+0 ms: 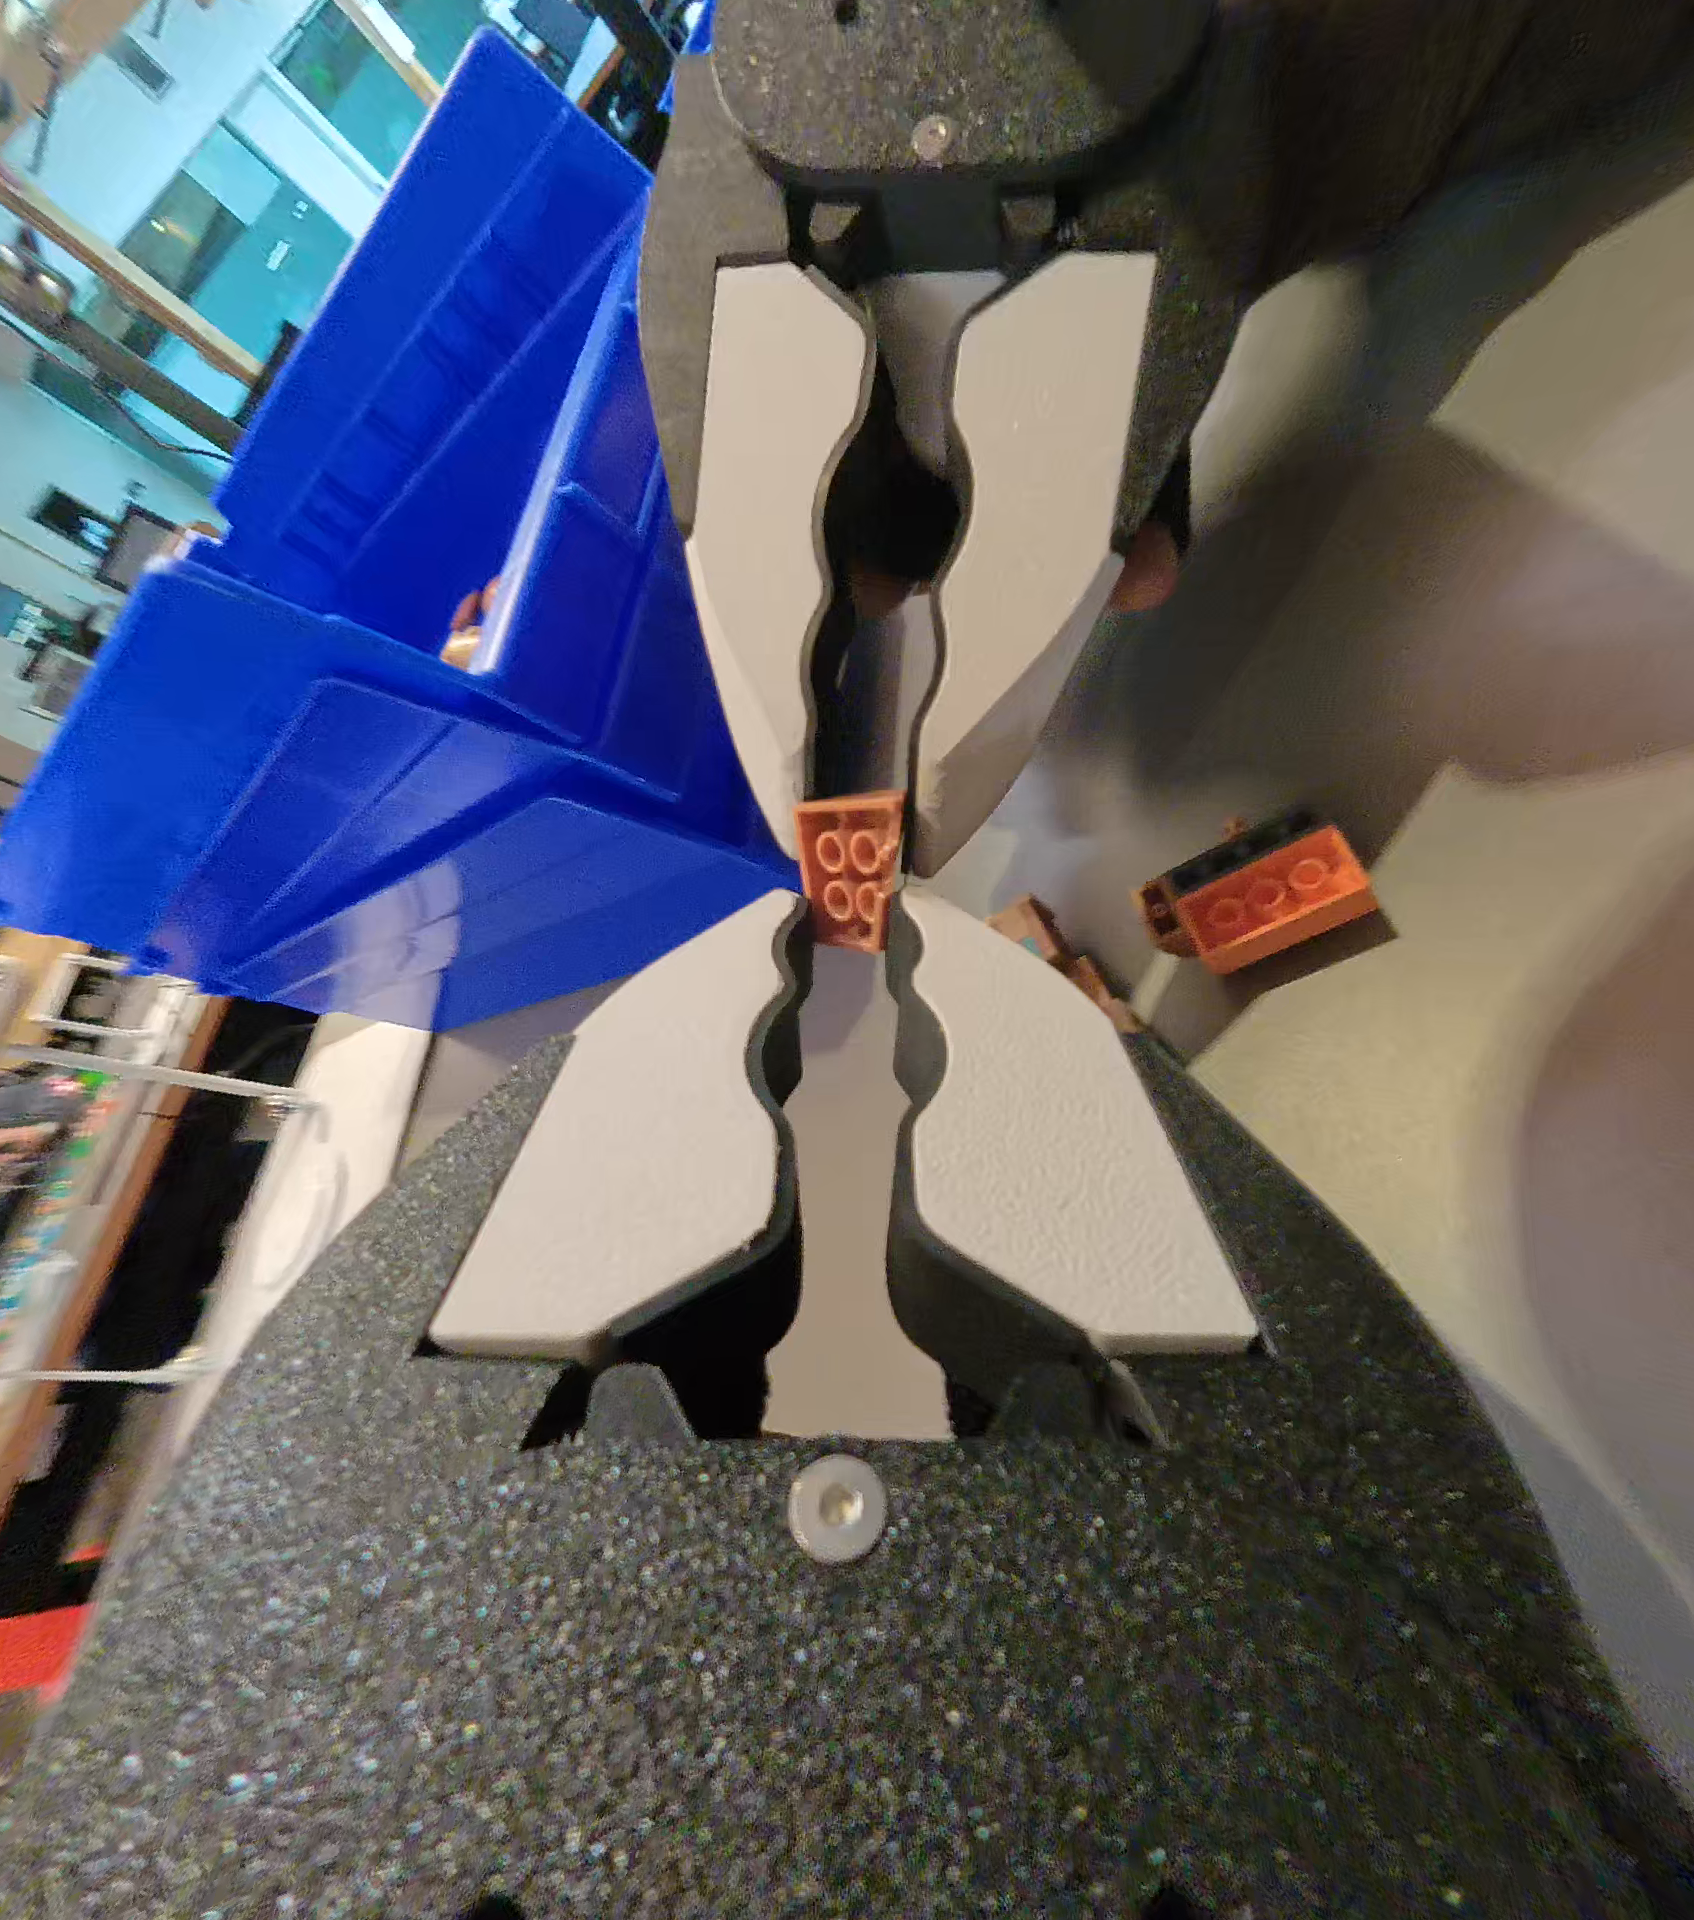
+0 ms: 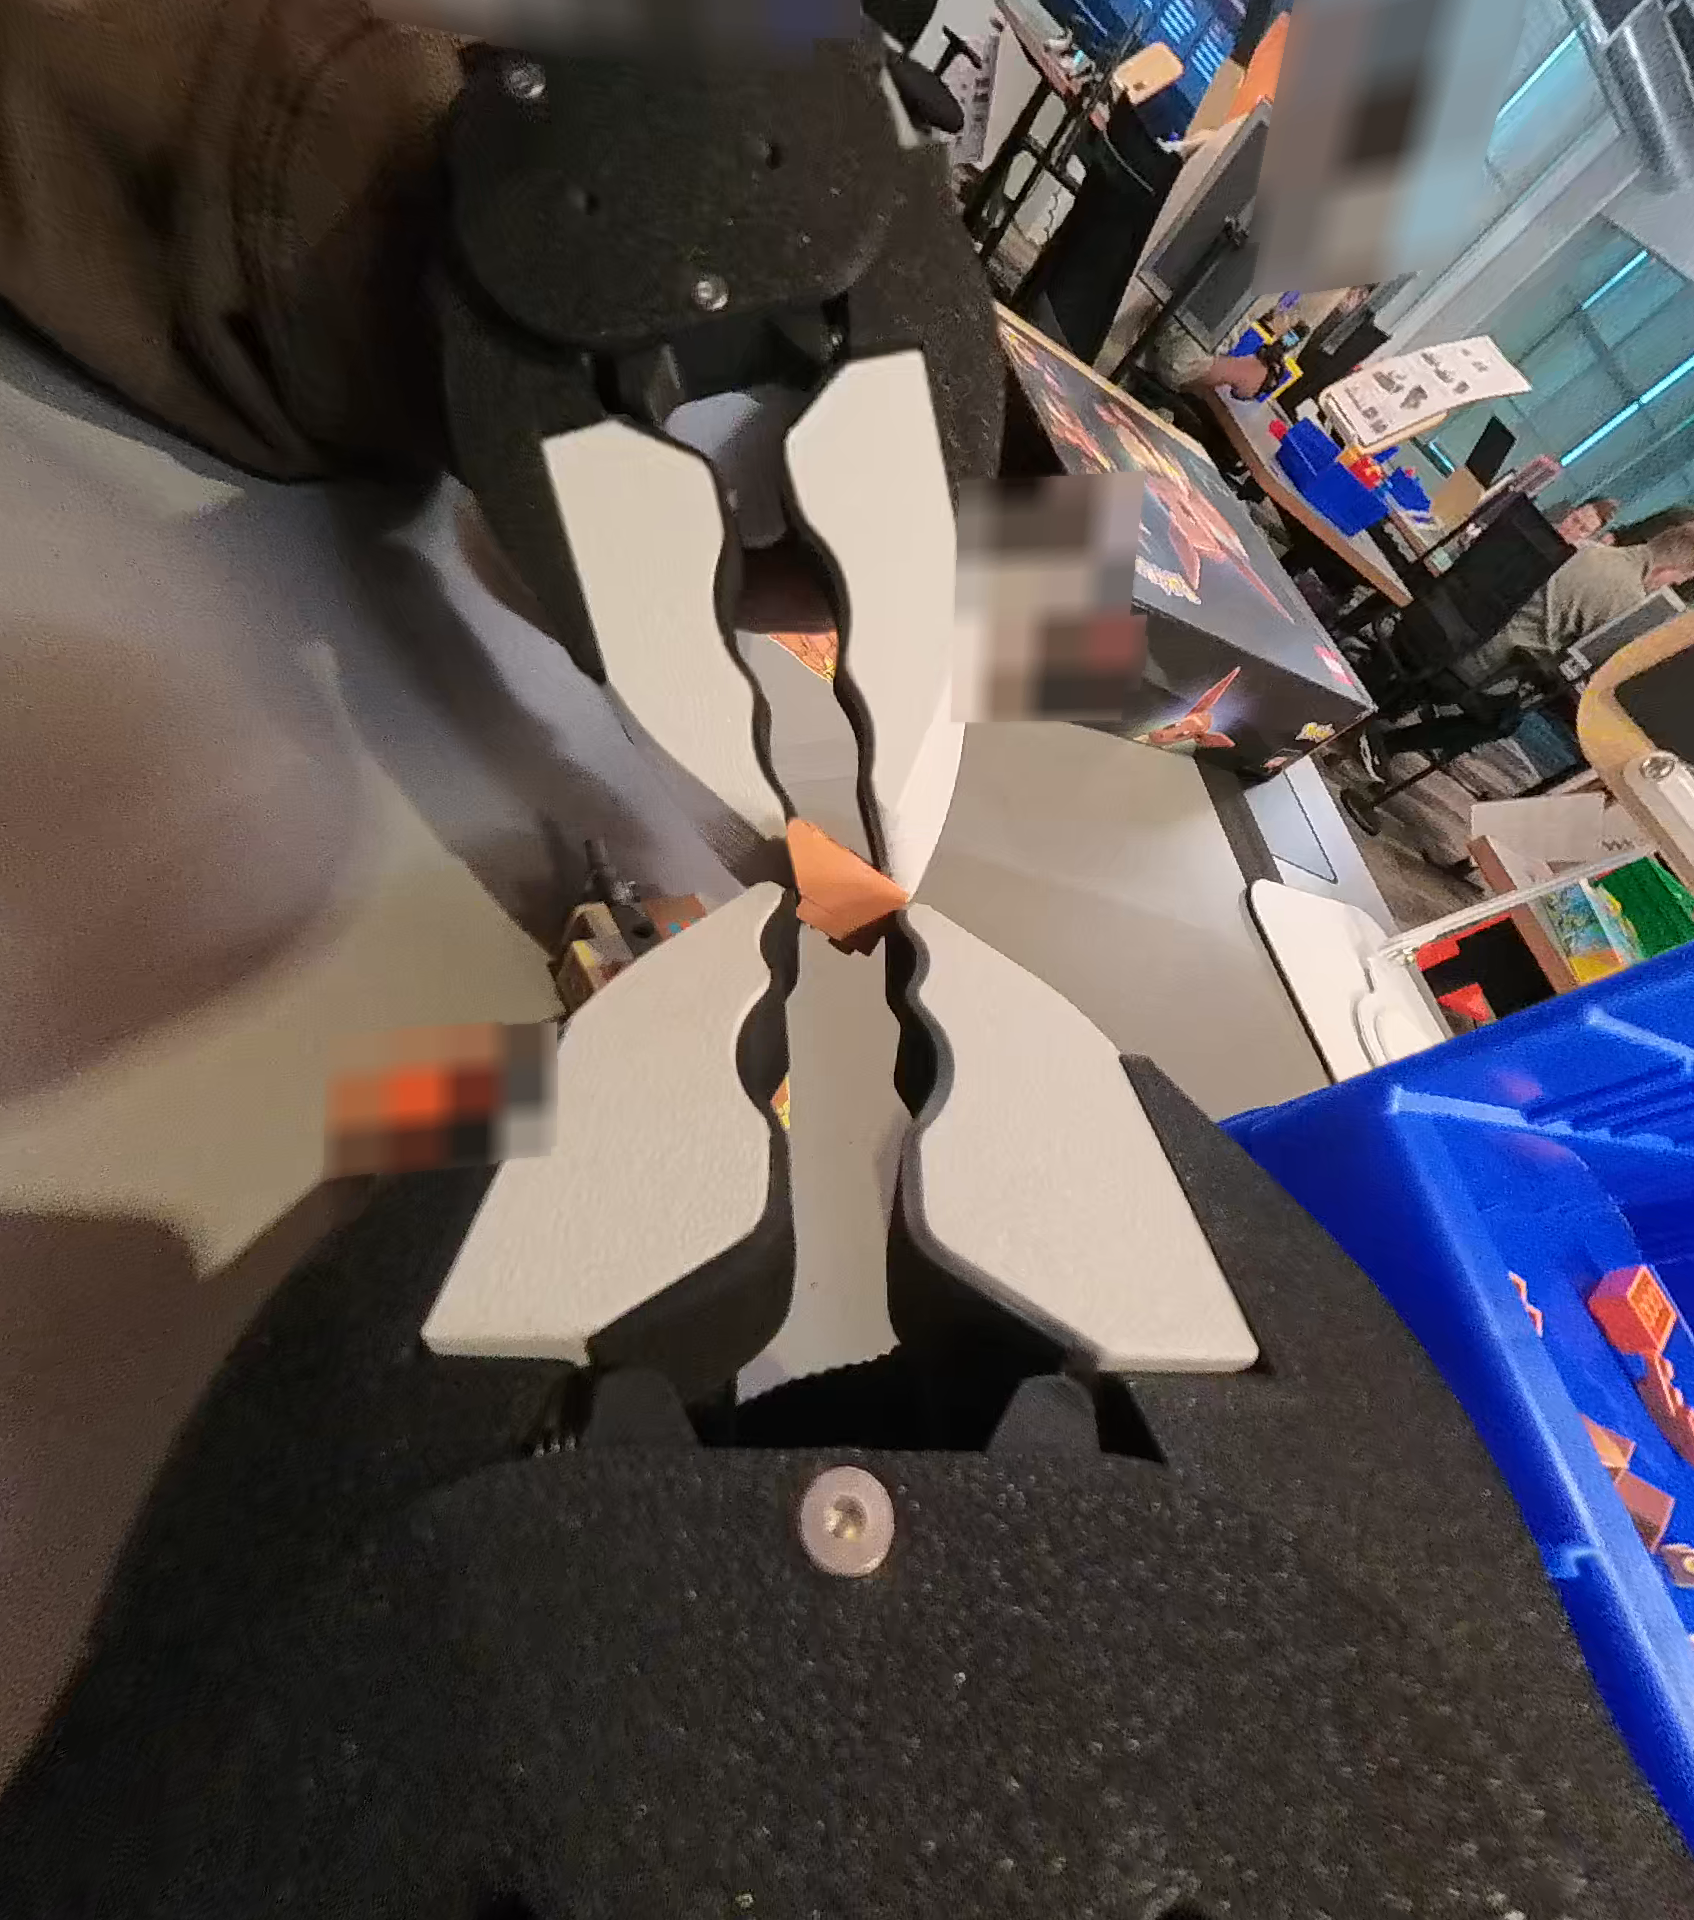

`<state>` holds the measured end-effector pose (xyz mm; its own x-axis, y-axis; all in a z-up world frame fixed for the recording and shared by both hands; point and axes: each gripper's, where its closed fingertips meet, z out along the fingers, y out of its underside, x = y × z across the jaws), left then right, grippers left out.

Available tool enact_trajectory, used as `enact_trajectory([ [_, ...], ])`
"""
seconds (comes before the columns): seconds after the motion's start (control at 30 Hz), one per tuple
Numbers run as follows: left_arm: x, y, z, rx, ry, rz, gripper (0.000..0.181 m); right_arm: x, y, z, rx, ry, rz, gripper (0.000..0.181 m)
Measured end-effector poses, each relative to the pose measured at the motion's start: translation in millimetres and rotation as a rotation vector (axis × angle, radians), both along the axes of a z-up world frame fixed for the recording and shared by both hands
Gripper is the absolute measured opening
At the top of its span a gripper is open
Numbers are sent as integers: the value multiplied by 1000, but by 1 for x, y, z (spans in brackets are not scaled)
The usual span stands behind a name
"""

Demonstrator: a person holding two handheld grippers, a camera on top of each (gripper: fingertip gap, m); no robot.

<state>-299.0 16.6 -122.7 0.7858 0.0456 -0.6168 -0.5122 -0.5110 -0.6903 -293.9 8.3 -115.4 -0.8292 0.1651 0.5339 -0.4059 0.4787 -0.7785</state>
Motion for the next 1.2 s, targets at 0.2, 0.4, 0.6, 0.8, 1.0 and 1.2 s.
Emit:
enact_trajectory([
  [0.2,7,1,-3,29,-201,-39,13,3,0,-2,31,60,26,16],
  [0.4,7,1,3,100,-375,-46,13,3,2,3,12,99,25,11],
  [0.6,-2,-3,7,227,-763,10,13,-20,10,4,47,361,-120,7],
  [0.8,-11,-2,0,201,-692,96,13,-24,5,1,22,270,-169,17],
  [1.0,-21,-3,8,222,-421,135,13,-20,2,15,-277,-326,-121,24],
  [1.2,-19,1,11,203,-229,119,13,-15,0,19,-334,-435,-97,24],
])
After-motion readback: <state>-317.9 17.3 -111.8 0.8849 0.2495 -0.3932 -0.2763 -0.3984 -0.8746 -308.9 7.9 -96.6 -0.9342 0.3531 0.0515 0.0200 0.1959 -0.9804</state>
